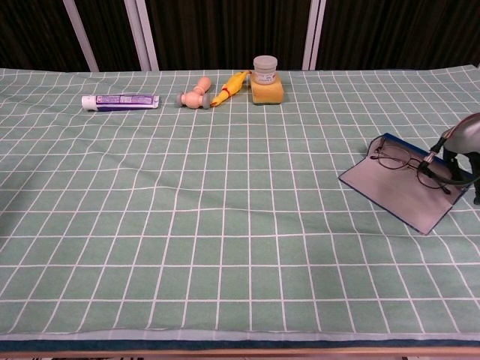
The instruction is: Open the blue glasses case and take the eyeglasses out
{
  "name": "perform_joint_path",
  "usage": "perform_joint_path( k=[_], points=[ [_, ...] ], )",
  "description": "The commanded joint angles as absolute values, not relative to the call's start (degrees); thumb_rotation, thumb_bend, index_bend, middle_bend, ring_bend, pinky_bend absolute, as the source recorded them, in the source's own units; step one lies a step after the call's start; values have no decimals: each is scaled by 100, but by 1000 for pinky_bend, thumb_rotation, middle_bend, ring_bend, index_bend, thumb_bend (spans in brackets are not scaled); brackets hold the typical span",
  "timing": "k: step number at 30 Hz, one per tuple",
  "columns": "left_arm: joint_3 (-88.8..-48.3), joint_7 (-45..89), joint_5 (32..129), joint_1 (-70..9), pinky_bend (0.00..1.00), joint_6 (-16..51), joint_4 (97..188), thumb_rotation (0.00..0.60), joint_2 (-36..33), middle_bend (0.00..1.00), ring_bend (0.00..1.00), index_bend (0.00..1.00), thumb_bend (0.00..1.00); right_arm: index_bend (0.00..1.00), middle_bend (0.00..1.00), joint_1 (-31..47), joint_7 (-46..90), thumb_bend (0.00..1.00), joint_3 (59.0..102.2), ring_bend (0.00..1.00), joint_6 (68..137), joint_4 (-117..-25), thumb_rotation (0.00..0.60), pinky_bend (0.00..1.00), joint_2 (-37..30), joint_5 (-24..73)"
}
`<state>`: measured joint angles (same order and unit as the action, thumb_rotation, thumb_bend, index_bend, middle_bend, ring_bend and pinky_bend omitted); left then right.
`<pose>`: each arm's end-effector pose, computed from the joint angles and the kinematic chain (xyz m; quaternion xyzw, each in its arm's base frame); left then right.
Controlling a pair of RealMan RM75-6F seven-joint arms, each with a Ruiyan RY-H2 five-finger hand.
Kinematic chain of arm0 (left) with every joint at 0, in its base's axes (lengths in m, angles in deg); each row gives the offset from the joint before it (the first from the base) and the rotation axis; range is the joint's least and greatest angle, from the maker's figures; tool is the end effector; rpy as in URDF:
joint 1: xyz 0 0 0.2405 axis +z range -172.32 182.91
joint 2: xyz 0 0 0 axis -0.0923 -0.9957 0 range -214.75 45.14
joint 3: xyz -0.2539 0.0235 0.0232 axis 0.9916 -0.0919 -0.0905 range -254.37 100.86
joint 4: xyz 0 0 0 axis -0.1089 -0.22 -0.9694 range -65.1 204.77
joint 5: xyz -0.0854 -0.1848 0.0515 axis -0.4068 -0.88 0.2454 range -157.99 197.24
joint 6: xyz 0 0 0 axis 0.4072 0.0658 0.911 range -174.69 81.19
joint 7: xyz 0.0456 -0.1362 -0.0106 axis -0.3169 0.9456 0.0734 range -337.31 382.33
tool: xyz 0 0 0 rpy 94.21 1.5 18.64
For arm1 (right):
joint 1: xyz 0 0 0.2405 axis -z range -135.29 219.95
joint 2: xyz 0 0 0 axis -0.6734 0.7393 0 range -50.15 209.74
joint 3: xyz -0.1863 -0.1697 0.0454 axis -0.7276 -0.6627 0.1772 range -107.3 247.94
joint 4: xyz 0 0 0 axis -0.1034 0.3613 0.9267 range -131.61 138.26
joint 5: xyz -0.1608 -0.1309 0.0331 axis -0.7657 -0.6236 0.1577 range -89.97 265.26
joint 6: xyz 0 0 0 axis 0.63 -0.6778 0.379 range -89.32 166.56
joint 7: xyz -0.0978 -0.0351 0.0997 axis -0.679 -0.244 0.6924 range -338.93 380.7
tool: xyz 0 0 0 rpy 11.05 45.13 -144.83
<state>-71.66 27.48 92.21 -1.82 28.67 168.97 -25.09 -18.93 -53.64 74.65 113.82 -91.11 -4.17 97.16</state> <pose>-0.3207 0.1958 0.1661 -0.5247 -0.5039 -0.3669 0.5798 -0.1949 -0.3480 0.0236 0.6924 -0.3747 -0.0890 0.6101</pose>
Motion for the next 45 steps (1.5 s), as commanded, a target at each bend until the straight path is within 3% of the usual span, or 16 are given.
perform_joint_path(
  k=[1, 5, 9, 18, 28, 45],
  points=[
    [-7163, 2747, 9216, -181, 0, 2870, 16898, 600, -2508, 0, 0, 0, 0, 359, 929, -1835, -5439, 309, 7556, 980, 11286, -8854, 600, 911, -432, 9780],
    [-7164, 2754, 9210, -176, 0, 2870, 16916, 600, -2515, 0, 0, 0, 0, 270, 929, -1738, -5295, 308, 7675, 980, 11130, -8484, 600, 911, -475, 9639],
    [-7169, 2743, 9236, -165, 0, 2901, 16925, 600, -2518, 0, 0, 0, 0, 244, 929, -1619, -5012, 309, 7826, 980, 10991, -8225, 600, 911, -500, 9393],
    [-7160, 2747, 9220, -171, 0, 2888, 16917, 600, -2512, 0, 0, 0, 0, 231, 929, -1585, -4702, 337, 8245, 981, 11146, -8695, 600, 911, -339, 9043],
    [-7161, 2675, 9273, -157, 0, 2969, 16861, 600, -2475, 0, 0, 0, 0, 371, 944, -1364, -3754, 387, 8735, 993, 10824, -8179, 600, 912, -488, 8641],
    [-7144, 2384, 9152, -191, 0, 2954, 16851, 600, -2378, 0, 0, 0, 0, 376, 944, -1277, -4042, 390, 9180, 989, 10040, -7265, 600, 912, -582, 9860]
  ],
)
